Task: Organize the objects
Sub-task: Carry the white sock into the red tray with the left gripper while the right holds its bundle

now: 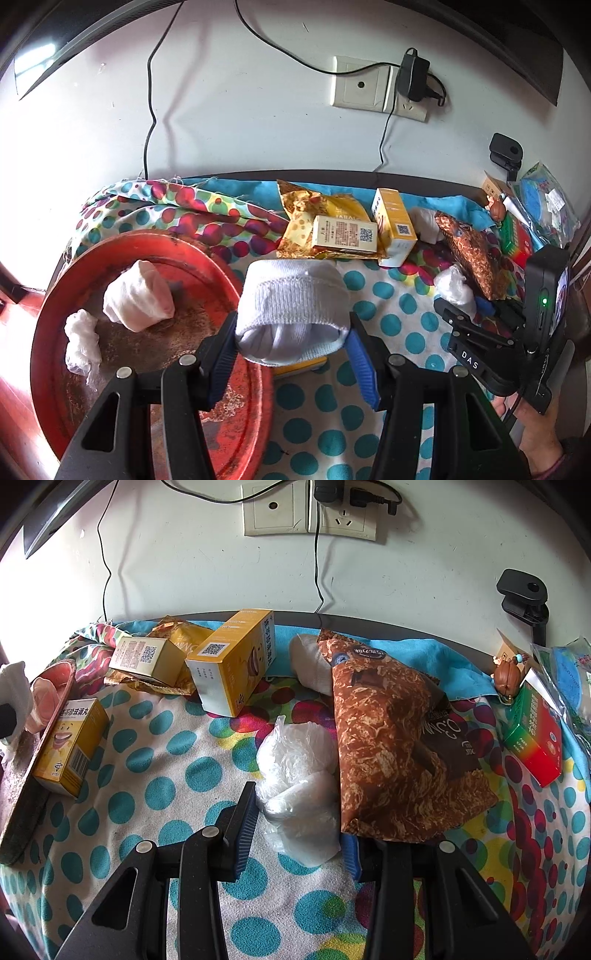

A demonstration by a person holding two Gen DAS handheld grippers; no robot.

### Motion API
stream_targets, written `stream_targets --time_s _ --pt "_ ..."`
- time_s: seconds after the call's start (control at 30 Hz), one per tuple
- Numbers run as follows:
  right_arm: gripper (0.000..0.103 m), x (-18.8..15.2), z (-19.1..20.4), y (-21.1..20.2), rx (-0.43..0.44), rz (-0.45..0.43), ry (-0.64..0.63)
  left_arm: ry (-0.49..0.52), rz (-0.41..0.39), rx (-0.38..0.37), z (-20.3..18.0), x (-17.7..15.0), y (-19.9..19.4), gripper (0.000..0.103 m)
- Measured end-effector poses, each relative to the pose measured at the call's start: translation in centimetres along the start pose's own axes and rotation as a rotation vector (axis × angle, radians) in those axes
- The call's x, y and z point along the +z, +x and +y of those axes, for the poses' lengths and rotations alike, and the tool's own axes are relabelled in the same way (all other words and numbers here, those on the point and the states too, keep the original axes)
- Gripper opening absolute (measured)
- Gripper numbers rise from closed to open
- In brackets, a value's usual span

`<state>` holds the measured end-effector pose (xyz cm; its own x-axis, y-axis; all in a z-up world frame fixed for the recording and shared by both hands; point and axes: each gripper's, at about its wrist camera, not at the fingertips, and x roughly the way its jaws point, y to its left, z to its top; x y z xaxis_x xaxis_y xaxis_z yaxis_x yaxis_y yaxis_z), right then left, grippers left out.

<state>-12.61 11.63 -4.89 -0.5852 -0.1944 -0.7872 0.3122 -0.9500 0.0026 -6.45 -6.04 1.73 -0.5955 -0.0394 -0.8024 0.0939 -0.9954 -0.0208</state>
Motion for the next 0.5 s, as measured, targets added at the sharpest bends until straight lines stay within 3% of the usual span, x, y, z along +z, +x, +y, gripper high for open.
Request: stream_targets --time_s 0.13,0.5 --pt "0.038 0.0 0.0 0.0 -0.002 0.001 -0.002 -0.018 0.001 -0.015 0.6 0.2 -0.4 0.057" --pt "0.039 0.0 0.0 0.0 -0.001 0.0 -0.002 -0.087 0.009 0.041 4.6 0.3 -0.5 0.057"
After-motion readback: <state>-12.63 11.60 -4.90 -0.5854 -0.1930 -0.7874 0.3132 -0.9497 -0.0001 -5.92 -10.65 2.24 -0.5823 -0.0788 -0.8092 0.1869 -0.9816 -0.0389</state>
